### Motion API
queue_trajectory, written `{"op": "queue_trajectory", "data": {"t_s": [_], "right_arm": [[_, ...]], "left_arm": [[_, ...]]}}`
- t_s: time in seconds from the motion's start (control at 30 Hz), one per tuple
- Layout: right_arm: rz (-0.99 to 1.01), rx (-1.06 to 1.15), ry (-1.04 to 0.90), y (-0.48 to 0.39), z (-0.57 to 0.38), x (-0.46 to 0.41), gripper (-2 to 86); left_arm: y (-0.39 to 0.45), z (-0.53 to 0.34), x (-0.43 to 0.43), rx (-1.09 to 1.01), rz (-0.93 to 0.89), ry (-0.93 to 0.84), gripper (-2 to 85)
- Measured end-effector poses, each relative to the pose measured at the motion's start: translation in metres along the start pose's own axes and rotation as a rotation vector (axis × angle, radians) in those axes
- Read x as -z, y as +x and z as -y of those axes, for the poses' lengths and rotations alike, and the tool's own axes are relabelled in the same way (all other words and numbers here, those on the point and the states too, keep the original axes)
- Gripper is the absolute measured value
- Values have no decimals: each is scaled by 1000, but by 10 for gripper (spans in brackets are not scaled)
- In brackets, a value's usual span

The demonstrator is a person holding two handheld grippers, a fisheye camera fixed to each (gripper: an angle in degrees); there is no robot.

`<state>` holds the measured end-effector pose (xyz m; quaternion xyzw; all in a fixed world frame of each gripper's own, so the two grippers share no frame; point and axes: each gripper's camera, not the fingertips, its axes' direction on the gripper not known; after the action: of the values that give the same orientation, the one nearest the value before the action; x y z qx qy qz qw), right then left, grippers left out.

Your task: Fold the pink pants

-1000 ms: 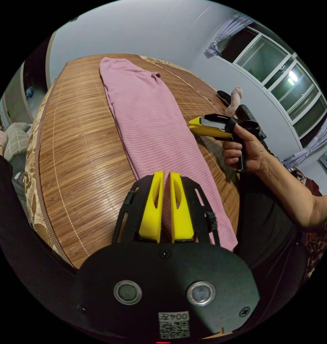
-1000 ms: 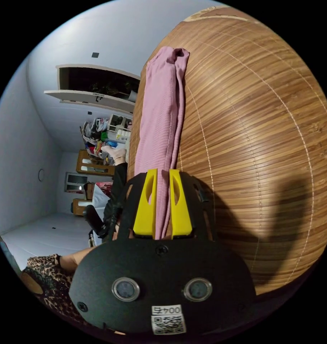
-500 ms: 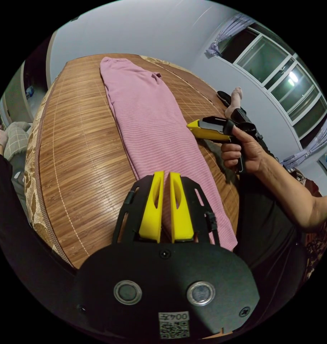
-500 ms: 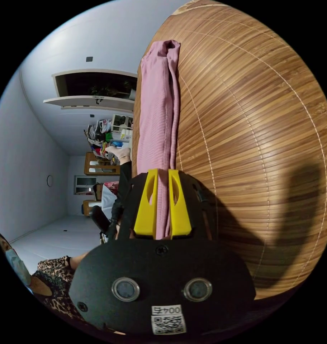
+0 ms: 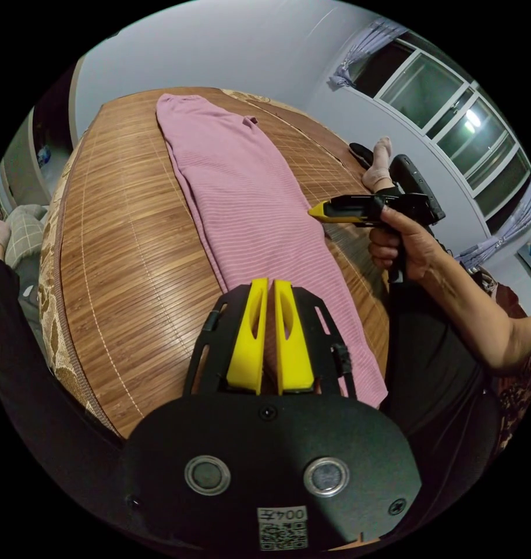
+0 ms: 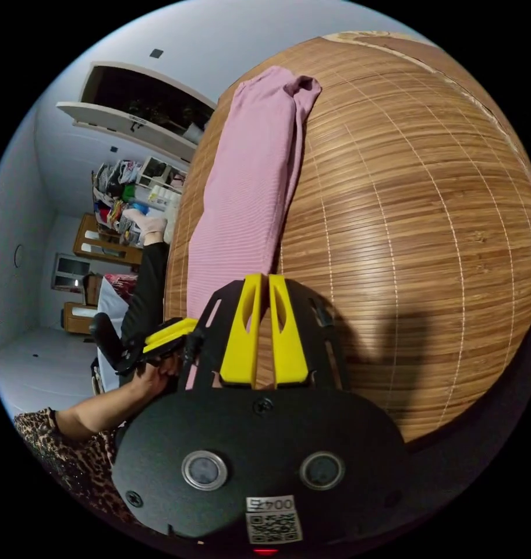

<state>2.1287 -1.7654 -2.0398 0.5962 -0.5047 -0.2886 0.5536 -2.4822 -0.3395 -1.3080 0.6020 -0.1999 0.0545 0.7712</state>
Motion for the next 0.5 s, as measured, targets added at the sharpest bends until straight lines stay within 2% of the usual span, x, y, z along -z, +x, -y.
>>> {"op": "queue_trajectory", "data": {"t_s": [0.13,0.27,0.5], "right_arm": [[-131,96,69,-41,-13,8,41],[-266,460,125,-114,-44,-6,93],[-437,681,4,-170,-68,-61,126]], "left_arm": [[9,5,1,3,-5,-1,11],[22,10,2,0,2,-1,12],[49,19,2,-21,24,0,30]]}}
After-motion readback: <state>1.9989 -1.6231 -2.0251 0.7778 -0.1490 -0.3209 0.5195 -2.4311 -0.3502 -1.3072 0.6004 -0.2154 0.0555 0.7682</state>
